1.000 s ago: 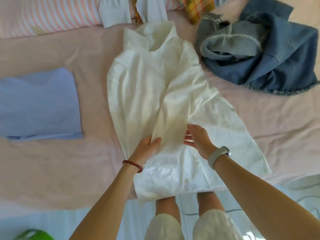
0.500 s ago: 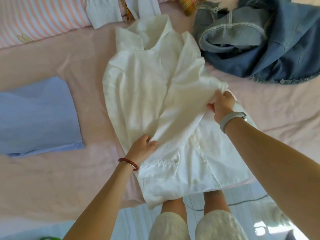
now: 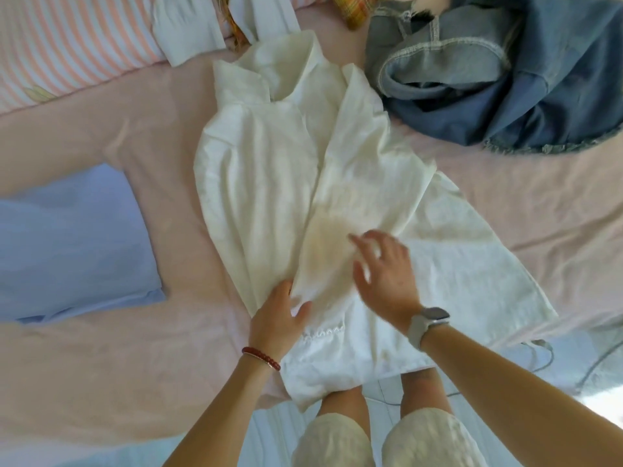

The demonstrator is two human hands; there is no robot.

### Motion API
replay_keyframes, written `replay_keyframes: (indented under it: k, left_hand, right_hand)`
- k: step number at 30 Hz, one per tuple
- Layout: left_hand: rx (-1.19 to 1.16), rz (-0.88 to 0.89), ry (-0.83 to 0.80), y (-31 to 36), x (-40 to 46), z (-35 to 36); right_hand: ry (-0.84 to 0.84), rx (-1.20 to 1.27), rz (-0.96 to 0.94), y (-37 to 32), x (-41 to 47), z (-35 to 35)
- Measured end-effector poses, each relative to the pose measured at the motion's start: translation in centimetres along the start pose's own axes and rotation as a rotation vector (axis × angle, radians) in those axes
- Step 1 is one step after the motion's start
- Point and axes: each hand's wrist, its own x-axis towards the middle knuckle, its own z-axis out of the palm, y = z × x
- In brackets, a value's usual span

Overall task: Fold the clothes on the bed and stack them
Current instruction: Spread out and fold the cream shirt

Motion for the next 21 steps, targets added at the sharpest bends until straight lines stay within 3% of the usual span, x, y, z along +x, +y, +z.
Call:
replay_keyframes:
  k: [3, 5, 7, 10, 14, 18, 21]
  left_hand:
    - [-0.129, -0.083, 0.289, -0.3, 0.3, -0.3]
    - [-0.253, -0.225, 0.459, -1.5, 1.0, -0.9]
    - [-0.367, -0.407, 0.500, -3.0, 1.7, -1.6]
    - [-0.548, -0.512, 0.353, -5.2, 1.9, -2.5]
    - [-0.494, -0.427, 0.156, -7.1, 1.9, -2.9]
    - [-0.616, -0.347, 0.183, -7.5, 1.2, -3.1]
    - [-0.626, -0.322, 0.337, -7.0, 0.4, -3.6]
  right_hand:
    - [-0.359, -0.160, -0.270, -1.9, -2.5, 2.8]
    - [-0.561, -0.276, -0.277, -2.1, -3.3, 3.8]
    - [-0.682, -0.334, -0.239, -2.3, -3.0, 3.8]
    - [-0.659, -0.297, -0.263, -2.7, -2.8, 3.6]
    - [-0.717, -0.313, -0.327, -2.9, -3.5, 3.5]
    - [-0.730, -0.226, -0.226, -3.7, -2.5, 3.5]
    - [-0.739, -0.095, -0.165, -5.4, -1.5, 3.7]
